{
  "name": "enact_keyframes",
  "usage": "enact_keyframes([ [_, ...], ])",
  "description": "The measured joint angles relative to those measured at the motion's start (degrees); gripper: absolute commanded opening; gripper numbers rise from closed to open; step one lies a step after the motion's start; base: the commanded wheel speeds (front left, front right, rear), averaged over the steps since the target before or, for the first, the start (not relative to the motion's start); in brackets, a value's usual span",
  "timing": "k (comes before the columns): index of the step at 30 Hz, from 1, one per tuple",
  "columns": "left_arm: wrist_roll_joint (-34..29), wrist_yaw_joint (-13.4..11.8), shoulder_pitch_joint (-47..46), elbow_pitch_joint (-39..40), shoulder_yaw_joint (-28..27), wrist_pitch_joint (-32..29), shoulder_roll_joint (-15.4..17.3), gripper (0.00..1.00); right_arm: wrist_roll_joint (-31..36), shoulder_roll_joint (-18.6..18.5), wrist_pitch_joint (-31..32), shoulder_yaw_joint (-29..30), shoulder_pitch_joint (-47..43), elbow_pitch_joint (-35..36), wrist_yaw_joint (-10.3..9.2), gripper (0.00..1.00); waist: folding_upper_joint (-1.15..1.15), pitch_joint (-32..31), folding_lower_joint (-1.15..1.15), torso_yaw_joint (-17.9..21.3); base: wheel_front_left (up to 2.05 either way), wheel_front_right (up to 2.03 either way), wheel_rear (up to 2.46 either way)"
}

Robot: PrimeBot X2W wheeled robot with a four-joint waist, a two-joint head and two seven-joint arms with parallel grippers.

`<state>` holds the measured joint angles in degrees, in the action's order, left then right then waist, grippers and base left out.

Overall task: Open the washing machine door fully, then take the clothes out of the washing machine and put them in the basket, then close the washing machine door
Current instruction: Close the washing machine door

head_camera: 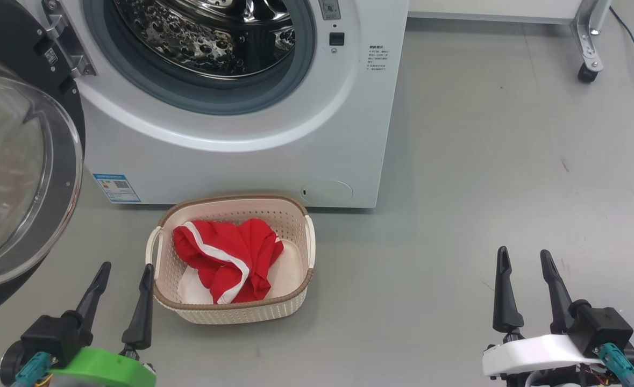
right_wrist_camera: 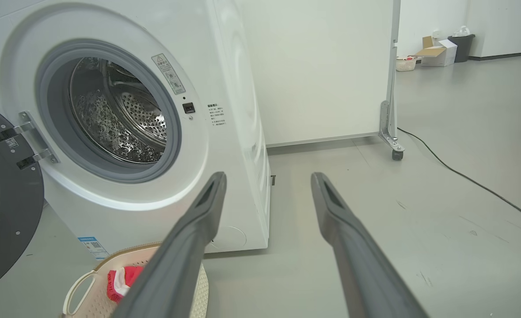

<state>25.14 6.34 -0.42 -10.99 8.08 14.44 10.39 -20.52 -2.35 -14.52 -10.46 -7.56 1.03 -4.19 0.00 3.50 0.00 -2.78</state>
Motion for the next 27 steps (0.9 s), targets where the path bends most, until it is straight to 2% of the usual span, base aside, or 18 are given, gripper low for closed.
enact_keyframes([
  [13, -1.13, 0.08, 0.00, 0.16, -0.12, 0.00, -0.15, 1.00, -0.01, 0.00, 0.00, -0.27, 0.01, -0.09, -0.01, 1.00, 0.00, -0.23, 0.00, -0.06, -0.66, 0.66, 0.00],
  [27, -1.63, 0.51, 0.01, 0.21, -0.12, 0.00, -0.45, 1.00, -0.01, 0.00, 0.00, -0.81, 0.02, -0.44, -0.01, 1.00, 0.00, -0.36, 0.00, -0.06, -0.16, 0.16, 0.00],
])
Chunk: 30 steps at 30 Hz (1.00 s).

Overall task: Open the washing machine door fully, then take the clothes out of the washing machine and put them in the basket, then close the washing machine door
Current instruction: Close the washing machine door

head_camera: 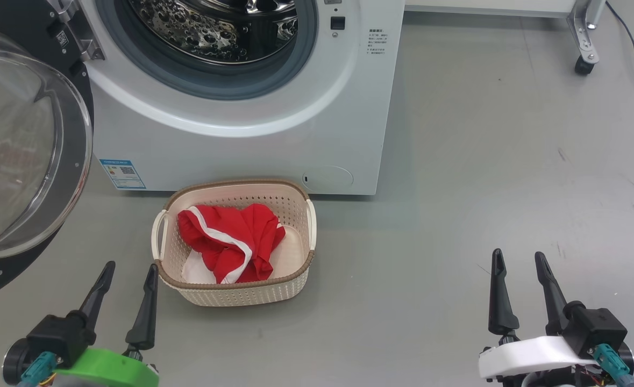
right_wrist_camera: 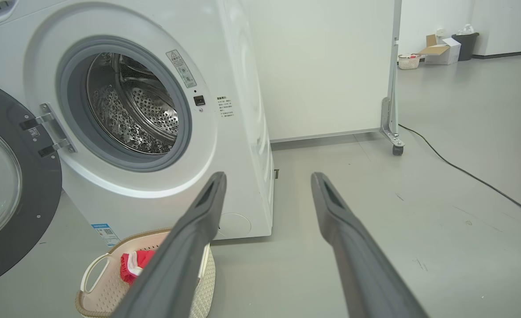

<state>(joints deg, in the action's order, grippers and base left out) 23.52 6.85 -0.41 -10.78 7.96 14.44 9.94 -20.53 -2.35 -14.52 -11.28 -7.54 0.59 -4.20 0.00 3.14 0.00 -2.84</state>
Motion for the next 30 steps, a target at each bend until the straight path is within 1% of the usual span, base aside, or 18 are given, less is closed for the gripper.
enact_keyframes([
  [30, -0.69, 0.01, 0.00, 0.00, -0.45, 0.00, -0.52, 1.00, 0.00, 0.00, 0.00, -0.08, 0.03, -0.16, -0.02, 1.00, 0.00, 0.04, 0.00, -0.08, 0.00, 0.00, 0.00],
])
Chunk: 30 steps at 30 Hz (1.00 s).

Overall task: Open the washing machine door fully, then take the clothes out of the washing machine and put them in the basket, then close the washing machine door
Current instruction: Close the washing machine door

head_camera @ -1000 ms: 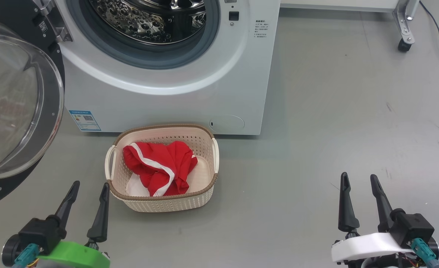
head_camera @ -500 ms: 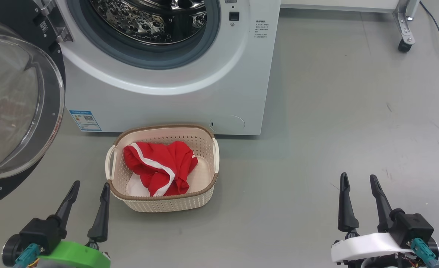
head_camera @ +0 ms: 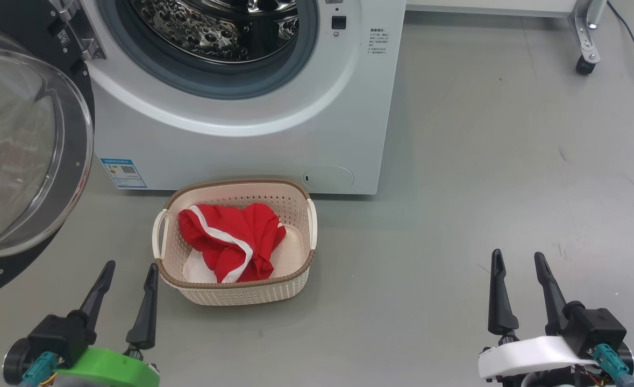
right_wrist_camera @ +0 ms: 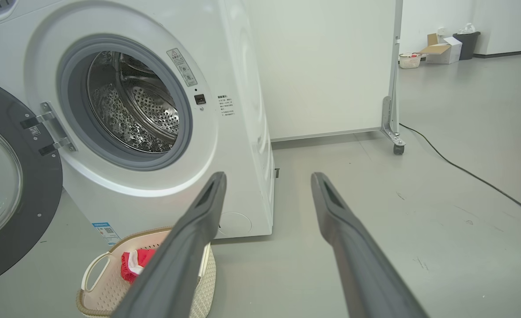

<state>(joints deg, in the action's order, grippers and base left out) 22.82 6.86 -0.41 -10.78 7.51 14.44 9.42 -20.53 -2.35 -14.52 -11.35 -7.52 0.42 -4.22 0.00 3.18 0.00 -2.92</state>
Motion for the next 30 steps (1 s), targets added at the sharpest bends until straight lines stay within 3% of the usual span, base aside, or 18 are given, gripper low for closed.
enact_keyframes([
  [15, -0.24, 0.01, -0.10, -0.41, 0.20, 0.00, -0.12, 1.00, 0.00, 0.00, 0.00, 0.12, 0.01, 0.45, -0.03, 1.00, 0.00, 0.95, 0.00, -2.49, 0.00, 0.00, 0.00],
  [30, -0.33, 0.03, -0.86, -1.68, 0.12, 0.00, -0.77, 1.00, 0.01, -0.01, 0.00, -0.98, 1.32, -0.15, 0.00, 1.00, 0.00, 1.30, 0.00, -10.24, 0.00, 0.00, 0.00],
])
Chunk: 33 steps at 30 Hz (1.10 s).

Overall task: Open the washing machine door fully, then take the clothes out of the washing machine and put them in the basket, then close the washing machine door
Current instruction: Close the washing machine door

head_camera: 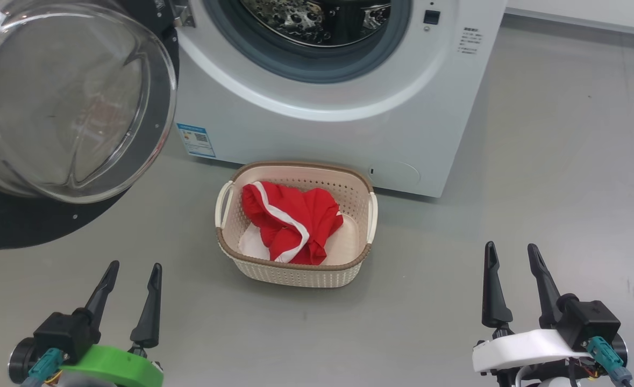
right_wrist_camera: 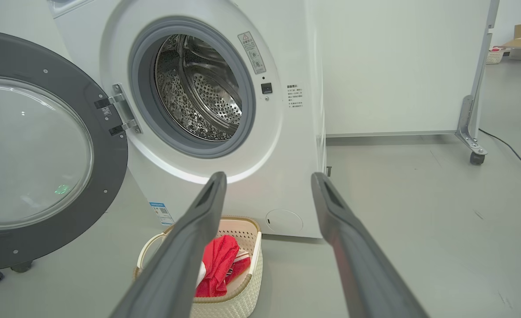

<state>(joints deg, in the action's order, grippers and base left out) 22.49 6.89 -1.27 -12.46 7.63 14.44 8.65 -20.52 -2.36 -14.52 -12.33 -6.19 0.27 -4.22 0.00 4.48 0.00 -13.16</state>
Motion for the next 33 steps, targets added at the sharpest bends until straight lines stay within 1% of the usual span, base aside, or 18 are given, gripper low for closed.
enact_keyframes([
  [13, -0.53, 0.00, -1.14, -1.33, -0.48, 0.00, -0.30, 1.00, -0.10, -0.04, 0.00, -0.92, 1.35, -1.32, 0.14, 1.00, 0.00, -0.14, 0.00, -9.00, 0.00, 0.00, 0.00],
  [16, -0.62, 0.00, -1.15, -1.60, -0.69, 0.00, -0.38, 1.00, -0.12, -0.05, 0.00, -1.09, 1.48, -1.71, 0.60, 1.00, 0.00, -0.31, 0.00, -10.98, 0.00, 0.00, 0.00],
  [21, -0.86, 0.00, -1.18, -1.81, -1.21, 0.00, -0.52, 1.00, -0.21, -0.05, 0.00, -1.35, 2.22, -2.21, 0.60, 1.00, 0.00, -0.65, 0.00, -13.94, 0.00, 0.00, 0.00],
  [27, -0.91, 0.00, -1.18, -1.87, -1.76, 0.00, -0.63, 1.00, -0.21, -0.09, 0.00, -2.05, 2.29, -2.68, 0.63, 1.00, 0.00, -0.99, 0.00, -16.67, 0.00, 0.00, 0.00],
  [33, -0.91, -0.03, -1.16, -1.54, -3.65, 0.00, -0.65, 1.00, -0.21, -0.11, 0.00, -3.90, 3.95, -4.16, 1.63, 1.00, 0.00, -0.54, 0.00, -17.76, 0.00, 0.00, 0.00],
])
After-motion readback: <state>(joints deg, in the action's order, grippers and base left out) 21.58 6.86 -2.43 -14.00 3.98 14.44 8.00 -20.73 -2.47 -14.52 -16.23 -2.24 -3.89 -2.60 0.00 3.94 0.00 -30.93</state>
